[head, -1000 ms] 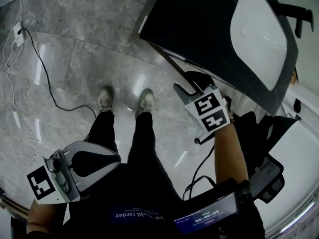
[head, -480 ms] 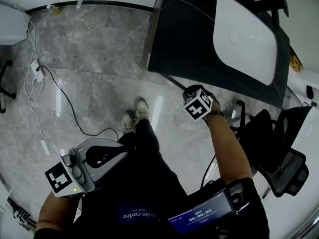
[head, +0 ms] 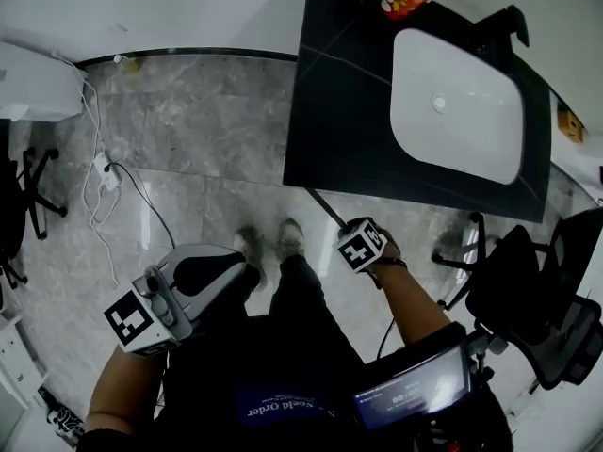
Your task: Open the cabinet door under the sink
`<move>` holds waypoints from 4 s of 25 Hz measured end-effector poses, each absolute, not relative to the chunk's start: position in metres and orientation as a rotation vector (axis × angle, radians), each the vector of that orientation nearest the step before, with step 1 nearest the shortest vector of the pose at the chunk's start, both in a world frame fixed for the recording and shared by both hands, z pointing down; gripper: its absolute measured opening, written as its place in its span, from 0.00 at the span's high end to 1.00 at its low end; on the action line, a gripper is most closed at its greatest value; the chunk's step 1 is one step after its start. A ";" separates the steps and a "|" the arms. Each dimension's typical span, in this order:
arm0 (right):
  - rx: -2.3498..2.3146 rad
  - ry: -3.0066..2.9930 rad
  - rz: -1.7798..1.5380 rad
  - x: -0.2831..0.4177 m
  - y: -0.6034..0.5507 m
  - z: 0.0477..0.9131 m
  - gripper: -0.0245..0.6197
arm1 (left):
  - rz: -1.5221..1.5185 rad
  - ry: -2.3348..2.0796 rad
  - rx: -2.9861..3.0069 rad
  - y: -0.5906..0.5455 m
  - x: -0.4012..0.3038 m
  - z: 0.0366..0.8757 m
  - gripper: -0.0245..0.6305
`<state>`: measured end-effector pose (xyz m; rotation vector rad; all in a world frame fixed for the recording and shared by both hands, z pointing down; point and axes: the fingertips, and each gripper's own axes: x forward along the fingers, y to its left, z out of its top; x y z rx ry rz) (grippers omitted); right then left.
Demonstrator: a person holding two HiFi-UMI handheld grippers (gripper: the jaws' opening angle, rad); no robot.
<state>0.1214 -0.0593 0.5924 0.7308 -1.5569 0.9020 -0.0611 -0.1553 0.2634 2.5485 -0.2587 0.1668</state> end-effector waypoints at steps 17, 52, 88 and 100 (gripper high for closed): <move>1.059 -1.408 1.234 0.082 -0.033 0.598 0.82 | 0.216 0.236 2.469 -0.232 -0.152 0.278 0.96; 1.788 -0.889 1.476 -0.027 -0.055 0.595 0.82 | 0.540 1.171 2.304 -0.327 -0.173 0.253 0.96; 2.960 -1.218 0.490 -0.109 0.117 0.125 0.95 | 0.150 1.471 2.374 -0.072 -0.141 0.030 0.96; 2.909 -1.298 0.427 -0.120 0.317 0.063 0.96 | 0.065 1.462 2.378 0.152 -0.147 0.002 0.96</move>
